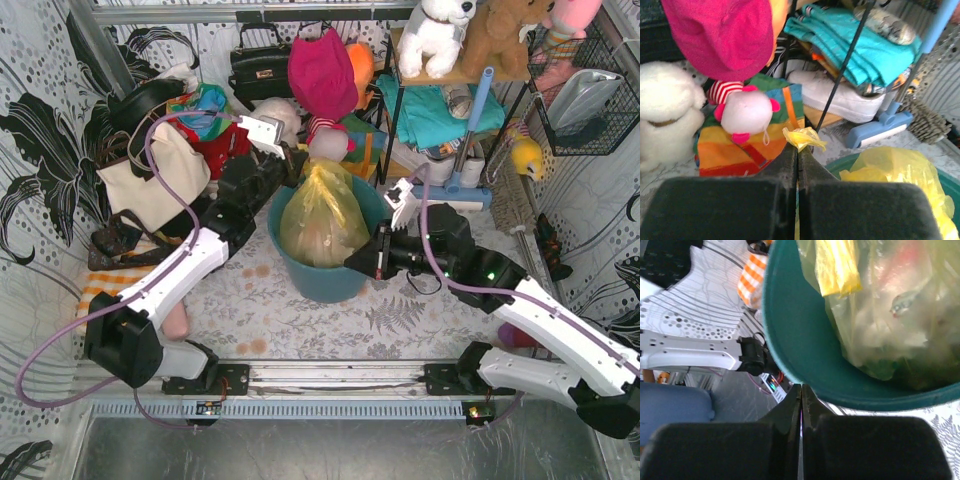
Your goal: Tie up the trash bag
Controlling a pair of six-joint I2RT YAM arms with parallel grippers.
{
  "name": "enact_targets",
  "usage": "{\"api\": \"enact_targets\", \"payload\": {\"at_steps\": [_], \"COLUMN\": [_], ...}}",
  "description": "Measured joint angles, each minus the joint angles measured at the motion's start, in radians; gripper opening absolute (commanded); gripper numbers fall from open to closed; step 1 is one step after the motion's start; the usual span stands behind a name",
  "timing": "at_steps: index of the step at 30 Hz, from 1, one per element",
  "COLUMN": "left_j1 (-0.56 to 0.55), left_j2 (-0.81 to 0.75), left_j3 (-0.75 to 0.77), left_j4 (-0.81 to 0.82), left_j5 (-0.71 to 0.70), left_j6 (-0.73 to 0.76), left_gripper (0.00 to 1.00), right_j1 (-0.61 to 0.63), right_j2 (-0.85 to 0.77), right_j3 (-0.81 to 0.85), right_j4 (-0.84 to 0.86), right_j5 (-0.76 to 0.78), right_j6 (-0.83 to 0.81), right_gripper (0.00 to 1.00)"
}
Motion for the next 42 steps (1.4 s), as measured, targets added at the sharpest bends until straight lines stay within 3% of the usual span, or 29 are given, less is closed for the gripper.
{"api": "enact_targets", "payload": {"at_steps": [5,6,9,11,15,19,22,28,33,39,42], "left_j1": [0.006,0.006,0.006,0.006,0.005,0.005,0.006,0.006,0.005,0.006,0.005], "left_j2": [0.028,0.029,0.033,0.037,0.04,0.043,0.069,0.111,0.113,0.115,0.115], "left_j3": [0.001,0.008,0.044,0.078,0.127,0.136,0.171,0.247,0.271,0.276,0.276], "left_j4": [-0.022,-0.023,-0.031,-0.046,-0.086,-0.143,-0.216,-0.352,-0.435,-0.468,-0.469], "left_j5": [-0.011,-0.003,0.027,0.055,0.112,0.175,0.235,0.346,0.409,0.468,0.489], "left_j6": [0.014,0.017,0.024,0.03,0.038,0.044,0.058,0.101,0.137,0.154,0.154], "left_gripper": [0.0,0.0,0.0,0.0,0.0,0.0,0.0,0.0,0.0,0.0,0.0], "right_j1": [0.0,0.0,0.002,0.003,0.003,0.003,0.003,0.003,0.003,0.003,0.003], "right_j2": [-0.028,-0.025,-0.023,-0.023,-0.026,-0.057,-0.05,-0.002,0.027,0.101,0.121], "right_j3": [0.045,0.063,0.108,0.128,0.108,-0.032,-0.104,-0.118,-0.163,-0.179,-0.179], "right_j4": [-0.001,0.002,0.006,0.016,0.099,0.273,0.339,0.432,0.554,0.702,0.761], "right_j5": [0.0,0.004,0.052,0.109,0.229,0.281,0.254,0.119,0.04,-0.022,-0.059], "right_j6": [0.003,-0.01,-0.067,-0.128,-0.315,-0.621,-0.853,-1.257,-1.461,-1.567,-1.587], "right_gripper": [0.0,0.07,0.46,0.54,0.59,0.63,0.65,0.78,0.78,0.56,0.52]}}
